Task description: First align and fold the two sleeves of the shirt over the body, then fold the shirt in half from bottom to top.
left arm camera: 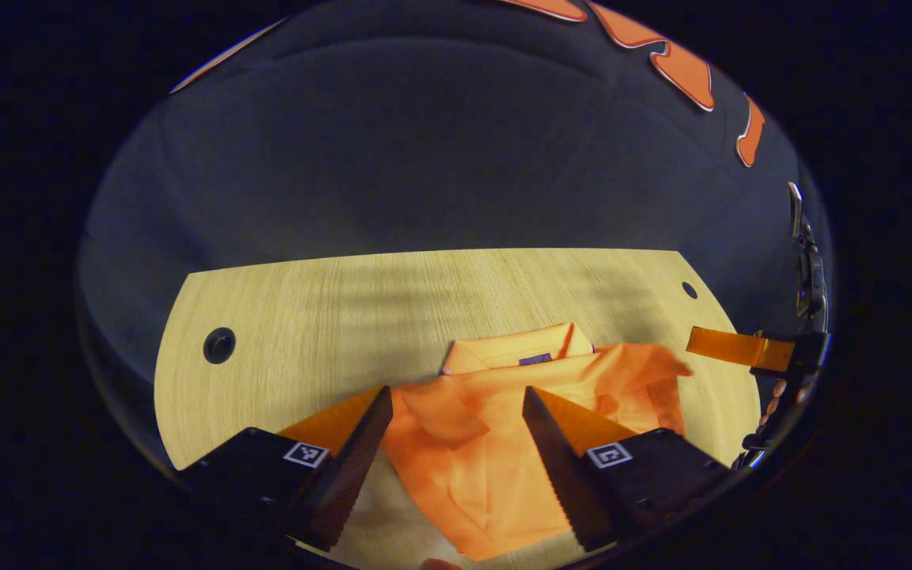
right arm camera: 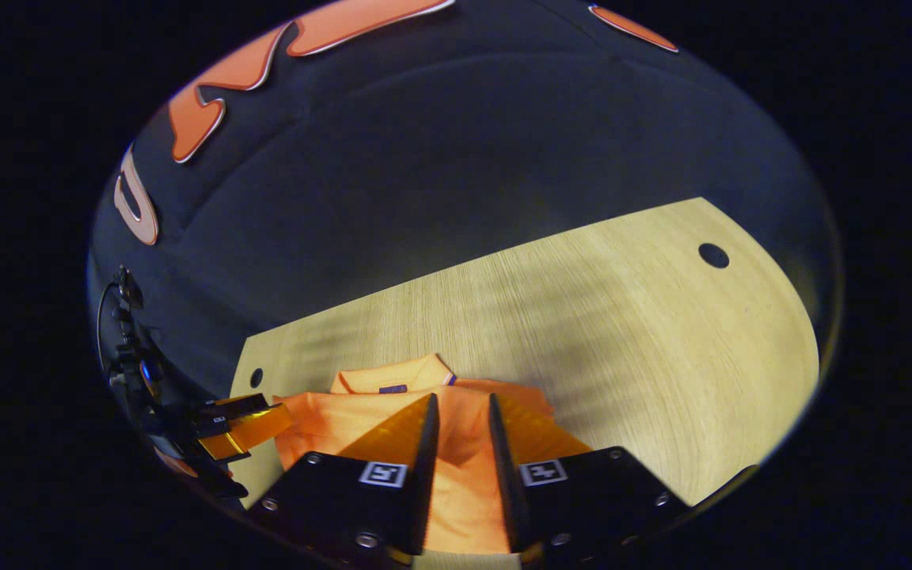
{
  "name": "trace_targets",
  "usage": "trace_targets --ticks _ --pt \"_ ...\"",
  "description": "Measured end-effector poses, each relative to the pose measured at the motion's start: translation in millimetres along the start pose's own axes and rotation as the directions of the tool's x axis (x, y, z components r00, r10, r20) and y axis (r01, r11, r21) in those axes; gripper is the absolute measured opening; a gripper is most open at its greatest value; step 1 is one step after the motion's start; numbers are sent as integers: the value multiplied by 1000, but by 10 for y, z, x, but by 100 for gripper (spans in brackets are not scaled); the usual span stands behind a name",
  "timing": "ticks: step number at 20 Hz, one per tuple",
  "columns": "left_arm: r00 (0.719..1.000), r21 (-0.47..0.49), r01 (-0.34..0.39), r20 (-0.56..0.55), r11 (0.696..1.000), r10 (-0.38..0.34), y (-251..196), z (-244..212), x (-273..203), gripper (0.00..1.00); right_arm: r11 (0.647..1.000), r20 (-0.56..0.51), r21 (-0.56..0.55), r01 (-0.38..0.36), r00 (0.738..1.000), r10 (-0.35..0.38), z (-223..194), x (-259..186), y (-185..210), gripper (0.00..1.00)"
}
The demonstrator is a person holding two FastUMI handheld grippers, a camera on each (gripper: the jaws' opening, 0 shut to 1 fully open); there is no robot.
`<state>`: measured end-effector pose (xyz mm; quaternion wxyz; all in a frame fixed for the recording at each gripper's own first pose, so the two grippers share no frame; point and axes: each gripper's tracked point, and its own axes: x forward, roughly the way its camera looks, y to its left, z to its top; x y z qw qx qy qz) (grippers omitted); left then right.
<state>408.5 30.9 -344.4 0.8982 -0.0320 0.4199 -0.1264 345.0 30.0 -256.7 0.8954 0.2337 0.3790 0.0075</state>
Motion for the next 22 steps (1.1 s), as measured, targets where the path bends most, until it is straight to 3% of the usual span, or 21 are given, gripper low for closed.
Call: trace_targets --ticks 1,3,5,12,22 --pt "1000 -6 -20 19 1000 20 49 3 -78 100 1000 10 -19 14 1000 -13 -4 -66 -30 63" --pt "997 -18 -44 61 999 45 52 50 -214 99 997 47 -64 30 999 -27 55 -213 -48 80" --pt "992 -30 -59 108 998 62 61 63 -436 99 995 96 -97 28 995 -19 122 -406 9 88" --pt "954 -64 -98 279 993 112 -184 70 -1436 99 975 248 -221 -9 967 65 163 -1296 282 93" --pt "857 -99 -127 489 987 160 -768 -399 -2881 98 939 421 -344 -13 891 167 -148 -2515 436 93"
